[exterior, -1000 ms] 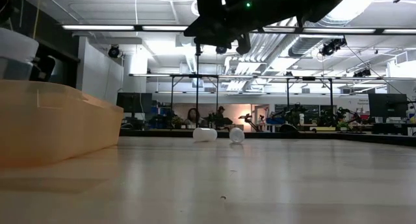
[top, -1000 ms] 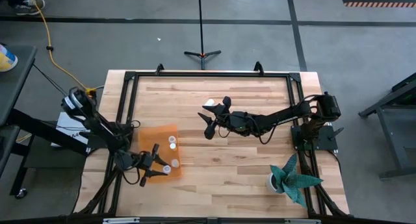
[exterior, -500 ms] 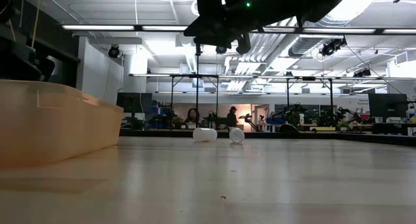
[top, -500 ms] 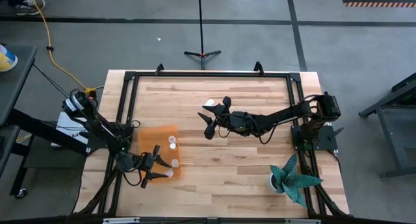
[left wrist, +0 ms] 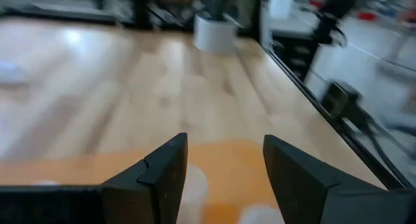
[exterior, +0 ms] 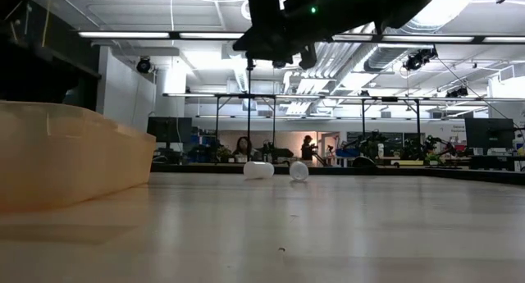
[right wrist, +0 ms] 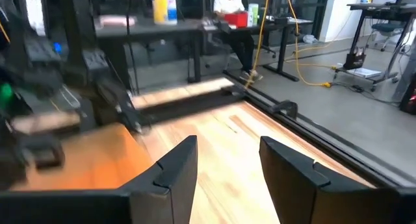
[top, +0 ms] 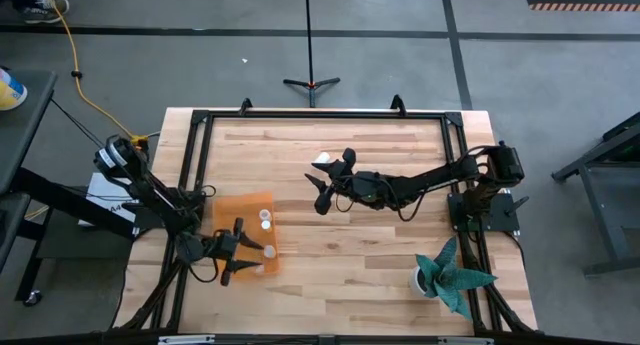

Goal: Pick and place pill bottles into a basket
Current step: Put the transparent pill bottle into the orange bin

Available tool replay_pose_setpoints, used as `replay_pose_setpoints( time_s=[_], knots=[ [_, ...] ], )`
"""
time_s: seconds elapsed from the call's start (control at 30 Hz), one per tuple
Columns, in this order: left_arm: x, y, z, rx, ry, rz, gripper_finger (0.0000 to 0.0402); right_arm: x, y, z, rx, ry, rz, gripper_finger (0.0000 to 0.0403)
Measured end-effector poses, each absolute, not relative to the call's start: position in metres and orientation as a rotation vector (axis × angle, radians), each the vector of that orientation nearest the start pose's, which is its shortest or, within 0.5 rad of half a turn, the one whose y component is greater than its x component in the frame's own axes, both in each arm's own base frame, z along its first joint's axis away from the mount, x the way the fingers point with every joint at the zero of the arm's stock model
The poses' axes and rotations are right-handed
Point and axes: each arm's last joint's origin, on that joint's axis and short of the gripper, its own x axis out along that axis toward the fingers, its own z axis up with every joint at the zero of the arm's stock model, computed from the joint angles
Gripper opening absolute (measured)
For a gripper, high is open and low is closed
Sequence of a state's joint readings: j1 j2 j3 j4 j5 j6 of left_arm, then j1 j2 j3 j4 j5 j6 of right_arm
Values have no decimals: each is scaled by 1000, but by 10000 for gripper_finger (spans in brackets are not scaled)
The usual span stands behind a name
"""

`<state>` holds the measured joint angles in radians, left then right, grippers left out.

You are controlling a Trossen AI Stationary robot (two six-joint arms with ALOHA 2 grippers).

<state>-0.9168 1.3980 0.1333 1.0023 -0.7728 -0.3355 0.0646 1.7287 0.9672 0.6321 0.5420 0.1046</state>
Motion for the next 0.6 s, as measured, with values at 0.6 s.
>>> replay_pose_setpoints(
  time_s=[0.6],
  knots=[
    [126, -122, 165, -14, 16, 161, 236, 345, -100, 183, 567, 499, -554, 175]
  ],
)
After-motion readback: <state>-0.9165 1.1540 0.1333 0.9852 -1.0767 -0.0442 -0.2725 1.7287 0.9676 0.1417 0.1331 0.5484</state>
